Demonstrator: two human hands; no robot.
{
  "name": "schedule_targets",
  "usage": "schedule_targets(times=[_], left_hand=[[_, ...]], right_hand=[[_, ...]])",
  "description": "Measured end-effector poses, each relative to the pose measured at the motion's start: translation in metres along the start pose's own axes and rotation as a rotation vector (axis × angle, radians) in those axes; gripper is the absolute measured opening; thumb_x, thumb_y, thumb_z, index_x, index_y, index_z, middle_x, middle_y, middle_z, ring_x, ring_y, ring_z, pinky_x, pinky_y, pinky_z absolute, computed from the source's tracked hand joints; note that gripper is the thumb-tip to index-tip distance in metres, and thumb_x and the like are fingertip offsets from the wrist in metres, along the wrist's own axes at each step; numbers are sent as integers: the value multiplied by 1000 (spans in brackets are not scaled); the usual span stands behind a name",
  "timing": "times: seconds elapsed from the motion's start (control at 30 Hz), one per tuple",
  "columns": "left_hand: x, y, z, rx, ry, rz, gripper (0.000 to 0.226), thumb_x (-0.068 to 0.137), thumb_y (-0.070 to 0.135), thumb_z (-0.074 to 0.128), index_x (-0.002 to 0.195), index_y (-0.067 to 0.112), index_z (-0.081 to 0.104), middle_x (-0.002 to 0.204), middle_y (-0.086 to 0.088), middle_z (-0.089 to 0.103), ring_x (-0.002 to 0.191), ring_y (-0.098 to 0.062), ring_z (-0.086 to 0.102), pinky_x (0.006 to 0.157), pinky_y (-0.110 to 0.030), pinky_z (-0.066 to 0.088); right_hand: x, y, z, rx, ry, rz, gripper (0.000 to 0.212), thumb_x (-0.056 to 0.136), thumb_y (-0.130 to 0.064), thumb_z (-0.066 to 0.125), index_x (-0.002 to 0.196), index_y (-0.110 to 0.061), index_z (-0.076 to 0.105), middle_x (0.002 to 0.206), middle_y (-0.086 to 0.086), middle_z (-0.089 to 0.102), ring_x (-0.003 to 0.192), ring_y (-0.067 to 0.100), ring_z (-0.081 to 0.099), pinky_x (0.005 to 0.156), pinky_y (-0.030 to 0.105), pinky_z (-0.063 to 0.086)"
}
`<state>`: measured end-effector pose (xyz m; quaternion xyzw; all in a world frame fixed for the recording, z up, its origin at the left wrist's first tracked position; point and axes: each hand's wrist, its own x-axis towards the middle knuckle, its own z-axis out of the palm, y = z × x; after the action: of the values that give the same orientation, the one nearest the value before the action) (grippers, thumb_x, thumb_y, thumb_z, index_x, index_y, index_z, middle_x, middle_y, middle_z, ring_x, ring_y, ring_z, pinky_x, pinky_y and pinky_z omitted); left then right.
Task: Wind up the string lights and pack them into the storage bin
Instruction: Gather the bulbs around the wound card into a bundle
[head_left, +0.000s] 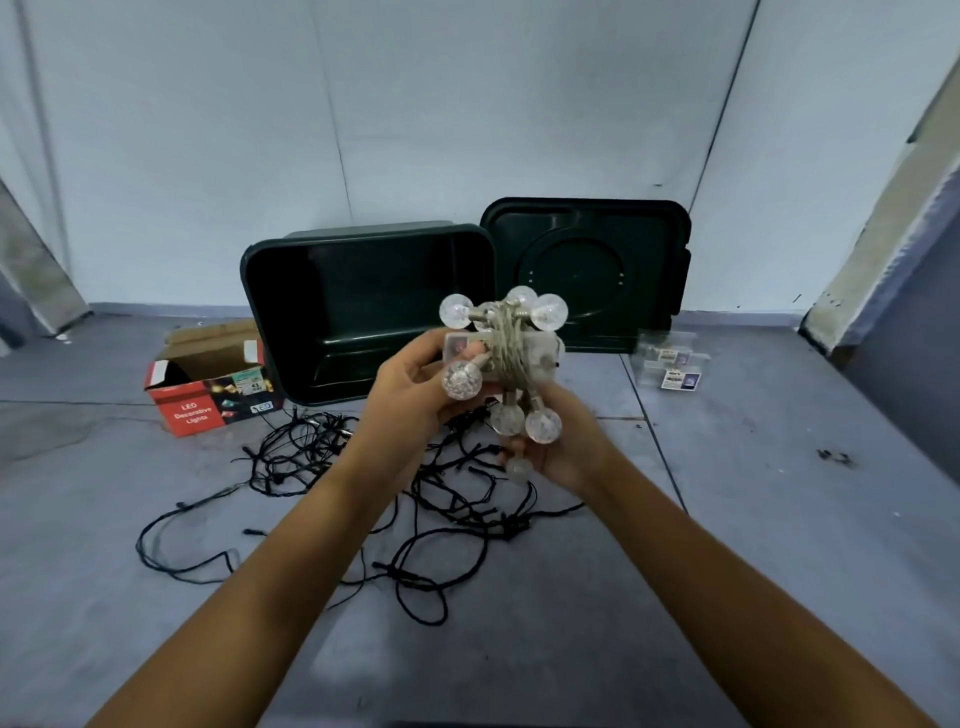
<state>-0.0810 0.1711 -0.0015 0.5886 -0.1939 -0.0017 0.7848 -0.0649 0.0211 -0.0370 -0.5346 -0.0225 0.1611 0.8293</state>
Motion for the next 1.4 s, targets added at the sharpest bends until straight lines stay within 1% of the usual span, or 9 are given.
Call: schedule_targets(times=[0.17,0.27,0.43,0.6,0.7,0.93,1.13,1.33,1.4], left_hand=[[13,1,-12,68,152,31,15,89,10,57,102,11,65,88,0,73,88,-17,69,71,-21,53],[15,-7,-16,157,171,9,15,89,13,58,103,11,65,91,-1,74,92,-19,69,78,-28,55],[11,-22,-12,238,118,-25,15,90,16,58,103,11,64,90,-1,73,87,-16,69,73,-24,54],[6,-27,-3,212,68,-68,17,89,13,59,105,10,64,90,0,73,86,-12,69,69,-18,52],[3,-35,-1,223,63,-85,21,88,13,59,108,10,63,95,-4,73,88,-13,69,70,-17,52],[12,-68,3,238,115,-197,17,85,14,64,101,16,68,92,1,74,87,-11,69,71,-19,54],[66,-89,25,157,78,-363,20,88,25,59,102,14,69,94,-3,73,88,-17,69,80,-33,56],[162,-124,47,165,-81,-445,26,98,25,43,115,13,60,106,-4,65,94,-17,62,68,-22,52],[185,-140,49,192,-66,-435,29,98,22,44,120,9,58,112,-8,63,101,-20,60,76,-27,53]], right_hand=[[-37,27,23,-404,123,-55,29,100,-26,35,86,-11,55,63,1,53,52,13,49,50,25,42],[-58,12,38,-984,174,-247,24,100,-22,35,109,-17,56,81,-1,53,59,5,43,52,13,34],[-70,-36,48,-1705,190,-558,24,97,-16,43,116,-8,54,107,5,41,78,13,52,74,24,52],[-40,-75,27,-1554,86,-704,21,88,-17,59,109,-14,62,96,-1,55,79,13,55,71,16,47],[-17,-69,4,-1396,175,-651,26,82,-31,67,106,-23,60,94,-5,60,85,13,55,76,26,47],[0,-23,-28,-733,422,0,41,83,-47,61,111,-18,53,102,4,58,90,18,60,74,42,58],[21,-40,-63,-680,601,-139,50,83,-45,63,91,4,64,77,13,62,70,19,61,61,37,56],[84,-66,-122,-700,838,-171,33,78,-46,68,77,-14,62,79,9,66,80,28,65,74,52,55],[103,-62,-141,-712,874,-170,31,79,-45,68,71,-16,60,75,8,64,79,30,65,74,49,55]])
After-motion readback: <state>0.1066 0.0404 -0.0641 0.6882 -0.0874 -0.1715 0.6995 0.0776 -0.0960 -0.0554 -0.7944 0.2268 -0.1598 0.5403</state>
